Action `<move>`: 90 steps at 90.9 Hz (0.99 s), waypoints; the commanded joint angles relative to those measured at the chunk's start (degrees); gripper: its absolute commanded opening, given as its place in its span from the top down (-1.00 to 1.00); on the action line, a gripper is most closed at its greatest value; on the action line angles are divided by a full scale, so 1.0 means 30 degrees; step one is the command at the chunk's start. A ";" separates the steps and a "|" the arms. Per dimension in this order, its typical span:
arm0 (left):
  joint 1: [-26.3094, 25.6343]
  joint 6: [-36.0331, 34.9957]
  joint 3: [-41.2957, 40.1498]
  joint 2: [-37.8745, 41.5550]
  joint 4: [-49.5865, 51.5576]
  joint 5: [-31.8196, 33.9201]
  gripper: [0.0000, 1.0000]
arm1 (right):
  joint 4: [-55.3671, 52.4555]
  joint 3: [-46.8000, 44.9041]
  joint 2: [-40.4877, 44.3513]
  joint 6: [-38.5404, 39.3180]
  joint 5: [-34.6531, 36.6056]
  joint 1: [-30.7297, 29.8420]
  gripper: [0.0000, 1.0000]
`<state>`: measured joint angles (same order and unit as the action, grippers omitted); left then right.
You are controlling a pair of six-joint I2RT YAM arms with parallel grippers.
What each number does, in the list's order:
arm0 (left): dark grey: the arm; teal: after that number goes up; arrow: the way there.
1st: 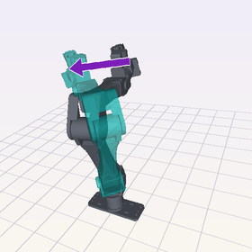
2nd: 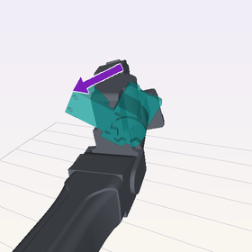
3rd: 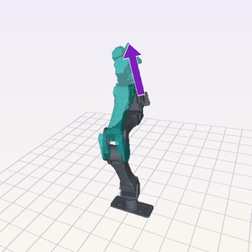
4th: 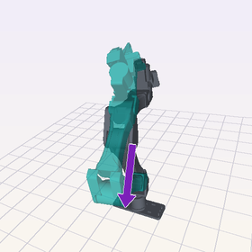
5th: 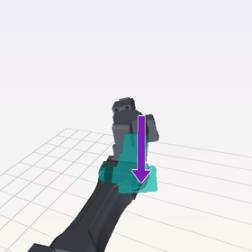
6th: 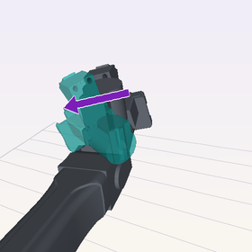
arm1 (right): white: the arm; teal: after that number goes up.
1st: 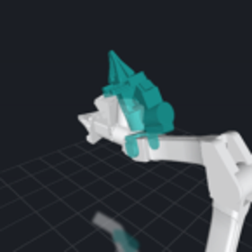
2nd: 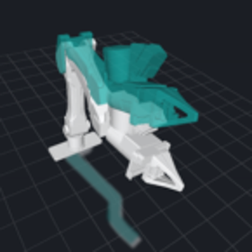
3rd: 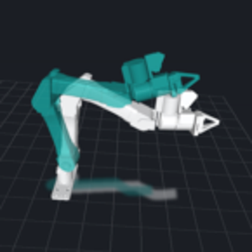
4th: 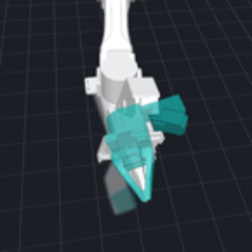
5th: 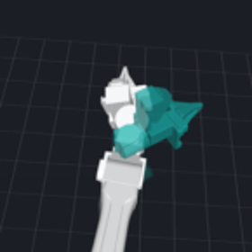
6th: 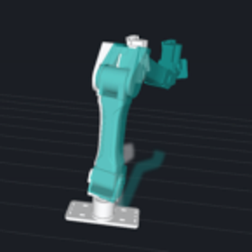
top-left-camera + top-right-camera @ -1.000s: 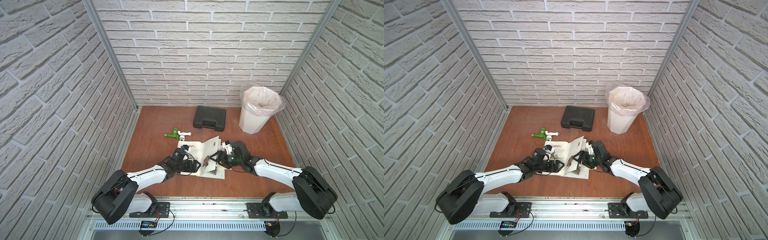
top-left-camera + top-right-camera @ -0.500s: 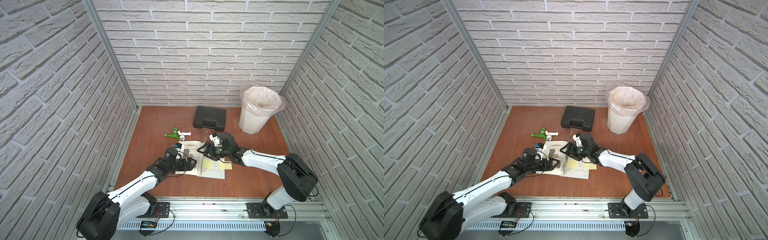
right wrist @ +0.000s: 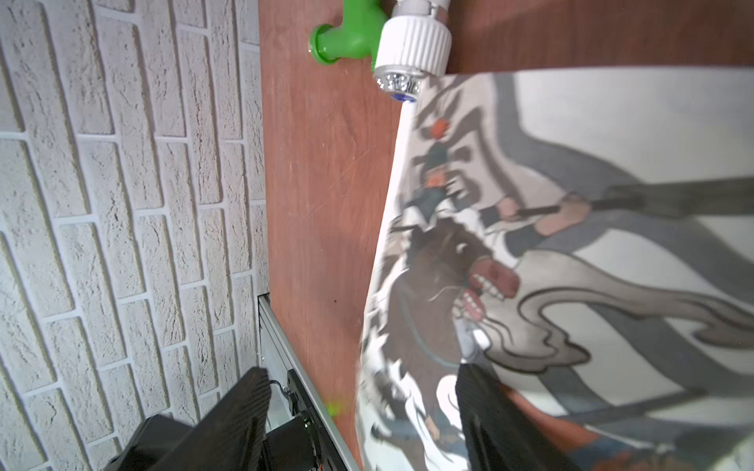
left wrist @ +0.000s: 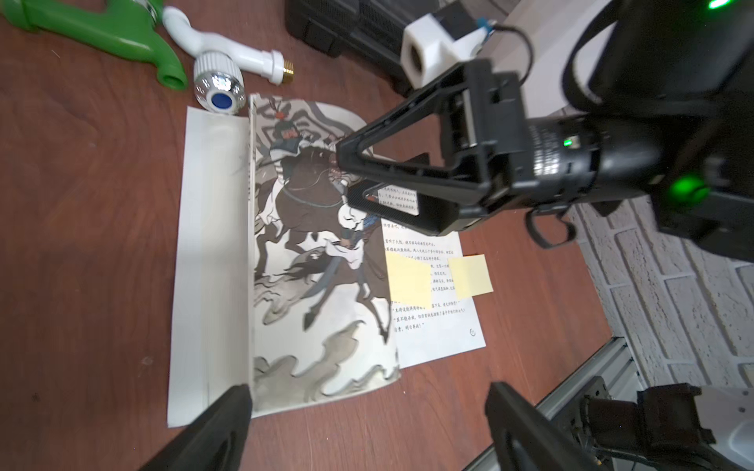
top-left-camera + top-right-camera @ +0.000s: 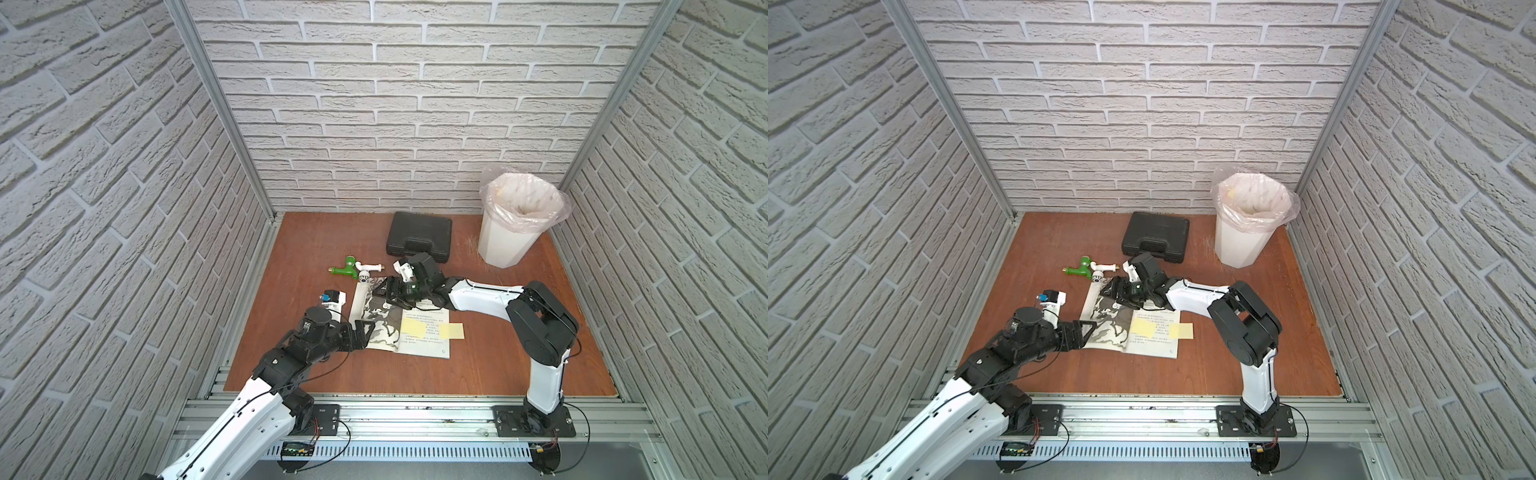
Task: Peel off the used sticky note
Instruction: Turn the page of the book at the center of the board.
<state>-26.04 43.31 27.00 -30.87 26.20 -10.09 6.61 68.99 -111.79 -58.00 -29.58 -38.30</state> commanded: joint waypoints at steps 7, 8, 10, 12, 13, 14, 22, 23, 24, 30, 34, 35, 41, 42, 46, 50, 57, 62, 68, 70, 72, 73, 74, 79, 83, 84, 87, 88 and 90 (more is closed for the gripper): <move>0.0013 -0.0224 0.0810 0.0897 0.1521 0.0080 -0.89 | -0.0124 0.1175 -0.1677 0.0250 -0.0358 -0.0242 -0.53; -0.0004 -0.0226 0.0811 0.0848 0.1463 -0.0007 -0.89 | -0.0109 0.1218 -0.1734 0.0241 -0.0375 -0.0241 -0.53; -0.0053 -0.0227 0.0813 0.0745 0.1346 -0.0153 -0.89 | -0.0120 0.1309 -0.1849 0.0233 -0.0425 -0.0240 -0.53; -0.0109 -0.0249 0.0813 0.0610 0.1148 -0.0285 -0.89 | -0.0108 0.1375 -0.1937 0.0232 -0.0459 -0.0240 -0.52; -0.0138 -0.0268 0.0813 0.0499 0.1057 -0.0366 -0.89 | -0.0101 0.1406 -0.1981 0.0231 -0.0485 -0.0240 -0.52; -0.0167 -0.0277 0.0813 0.0400 0.0967 -0.0421 -0.88 | -0.0098 0.1436 -0.1988 0.0231 -0.0512 -0.0240 -0.52; -0.0639 -0.0315 0.0734 -0.0714 -0.0198 -0.0824 -0.88 | -0.0109 0.1551 -0.2032 0.0334 -0.0610 -0.0232 -0.52; -0.0711 -0.0315 0.0715 -0.0895 -0.0378 -0.0869 -0.88 | -0.0146 0.1552 -0.2028 0.0356 -0.0619 -0.0236 -0.52; -0.0790 -0.0301 0.0691 -0.1088 -0.0556 -0.0922 -0.88 | -0.0164 0.1568 -0.2012 0.0396 -0.0638 -0.0238 -0.52; -0.1283 -0.0268 0.0755 -0.2453 -0.1520 -0.1210 -0.85 | -0.0371 0.1611 -0.1943 0.0595 -0.0682 -0.0185 -0.51; -0.1700 -0.0283 0.0879 -0.3284 -0.2165 -0.1190 -0.83 | -0.0408 0.1627 -0.1869 0.0693 -0.0775 -0.0159 -0.50; -0.1841 -0.0285 0.0919 -0.3660 -0.2299 -0.1155 -0.82 | -0.0413 0.1634 -0.1844 0.0696 -0.0804 -0.0156 -0.49; -0.2407 -0.0312 0.1091 -0.5069 -0.3311 -0.0933 -0.78 | -0.0441 0.1641 -0.1707 0.0728 -0.0909 -0.0152 -0.48; -0.2474 -0.0299 0.1113 -0.5314 -0.3487 -0.0939 -0.78 | -0.0458 0.1641 -0.1705 0.0743 -0.0915 -0.0152 -0.47; -0.2688 -0.0287 0.1198 -0.6144 -0.4205 -0.1145 -0.72 | -0.0463 0.1684 -0.1655 0.0772 -0.0969 -0.0152 -0.46; -0.2782 -0.0301 0.1326 -0.7088 -0.4798 -0.1431 -0.69 | -0.0478 0.1721 -0.1621 0.0787 -0.1046 -0.0134 -0.46; -0.2930 -0.0329 0.1606 -0.8713 -0.5814 -0.1910 -0.64 | -0.0475 0.1834 -0.1587 0.0722 -0.1228 -0.0123 -0.42; -0.3041 -0.0322 0.1737 -0.9686 -0.6511 -0.2153 -0.60 | -0.0346 0.1824 -0.1543 0.0568 -0.1242 -0.0121 -0.40; -0.3089 -0.0365 0.1894 -1.0746 -0.7149 -0.2391 -0.56 | -0.0085 0.1789 -0.1458 0.0350 -0.1266 -0.0123 -0.37; -0.3109 -0.0394 0.1948 -1.1060 -0.7289 -0.2478 -0.54 | -0.0041 0.1766 -0.1444 0.0305 -0.1285 -0.0123 -0.36; -0.3100 -0.0423 0.2012 -1.1424 -0.7448 -0.2507 -0.54 | -0.0015 0.1761 -0.1396 0.0257 -0.1297 -0.0123 -0.36; -0.3113 -0.0428 0.2042 -1.1597 -0.7504 -0.2531 -0.53 | 0.0004 0.1774 -0.1373 0.0244 -0.1284 -0.0123 -0.36; -0.3119 -0.0445 0.2087 -1.1742 -0.7561 -0.2573 -0.53 | -0.0001 0.1781 -0.1347 0.0237 -0.1293 -0.0123 -0.36; -0.3093 -0.0513 0.2247 -1.2538 -0.7897 -0.2741 -0.47 | 0.0043 0.1765 -0.1204 0.0203 -0.1250 -0.0123 -0.35; -0.3082 -0.0562 0.2380 -1.3162 -0.8127 -0.2835 -0.42 | 0.0004 0.1755 -0.1062 0.0161 -0.1203 -0.0123 -0.35; -0.3074 -0.0571 0.2417 -1.3286 -0.8166 -0.2856 -0.41 | 0.0013 0.1757 -0.1030 0.0152 -0.1179 -0.0123 -0.35; -0.3090 -0.0615 0.2519 -1.3717 -0.8350 -0.2926 -0.38 | 0.0018 0.1737 -0.0919 0.0122 -0.1143 -0.0123 -0.35; -0.3079 -0.0626 0.2545 -1.3857 -0.8380 -0.2931 -0.37 | 0.0006 0.1733 -0.0886 0.0118 -0.1134 -0.0123 -0.35; -0.3092 -0.0649 0.2623 -1.4108 -0.8453 -0.2957 -0.35 | 0.0011 0.1716 -0.0802 0.0115 -0.1105 -0.0123 -0.35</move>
<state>-35.09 42.57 32.99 -69.97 5.80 -17.32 5.30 73.19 -118.06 -57.17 -32.64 -38.46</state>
